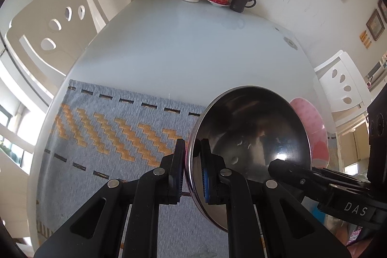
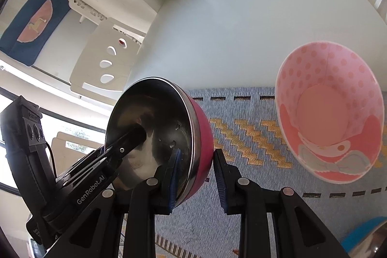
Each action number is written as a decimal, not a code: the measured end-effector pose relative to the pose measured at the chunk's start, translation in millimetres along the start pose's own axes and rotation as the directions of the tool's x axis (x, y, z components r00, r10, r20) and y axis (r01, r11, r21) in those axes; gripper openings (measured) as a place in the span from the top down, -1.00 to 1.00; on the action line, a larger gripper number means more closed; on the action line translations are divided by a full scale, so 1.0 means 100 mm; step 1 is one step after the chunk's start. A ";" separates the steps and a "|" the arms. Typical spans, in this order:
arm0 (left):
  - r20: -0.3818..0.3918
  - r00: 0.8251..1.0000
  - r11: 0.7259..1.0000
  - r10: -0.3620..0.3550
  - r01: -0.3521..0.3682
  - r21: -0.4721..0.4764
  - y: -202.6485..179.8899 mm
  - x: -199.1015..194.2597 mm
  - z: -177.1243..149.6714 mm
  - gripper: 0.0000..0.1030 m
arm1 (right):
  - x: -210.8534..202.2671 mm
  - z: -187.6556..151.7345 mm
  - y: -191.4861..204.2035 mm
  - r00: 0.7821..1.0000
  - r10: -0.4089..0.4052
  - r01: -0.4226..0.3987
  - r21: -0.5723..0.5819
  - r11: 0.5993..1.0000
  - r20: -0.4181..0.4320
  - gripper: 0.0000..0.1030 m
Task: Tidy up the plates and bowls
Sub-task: 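Lift the pink-and-steel bowl with both tools toward the pink polka-dot bowl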
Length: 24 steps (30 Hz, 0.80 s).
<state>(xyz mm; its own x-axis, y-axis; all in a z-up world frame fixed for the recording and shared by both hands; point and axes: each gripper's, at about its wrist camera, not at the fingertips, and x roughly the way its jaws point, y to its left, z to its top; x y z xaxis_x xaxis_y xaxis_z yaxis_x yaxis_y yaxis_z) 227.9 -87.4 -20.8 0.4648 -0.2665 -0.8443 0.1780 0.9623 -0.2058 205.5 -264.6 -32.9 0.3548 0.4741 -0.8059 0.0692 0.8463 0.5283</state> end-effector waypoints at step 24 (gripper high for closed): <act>0.014 0.997 0.986 -0.070 0.067 0.154 -1.04 0.10 0.23 0.81 | -0.79 0.04 -0.73 0.990 -0.009 -0.006 0.101 0.995 0.141 0.48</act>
<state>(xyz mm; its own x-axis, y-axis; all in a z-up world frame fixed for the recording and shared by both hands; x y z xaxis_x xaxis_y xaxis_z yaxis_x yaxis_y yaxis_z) 233.8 -191.1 3.7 0.4631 -0.3339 -0.8210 0.3398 0.9224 -0.1835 175.9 -364.9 -7.0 0.4823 0.4277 -0.7645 0.1605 0.8148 0.5571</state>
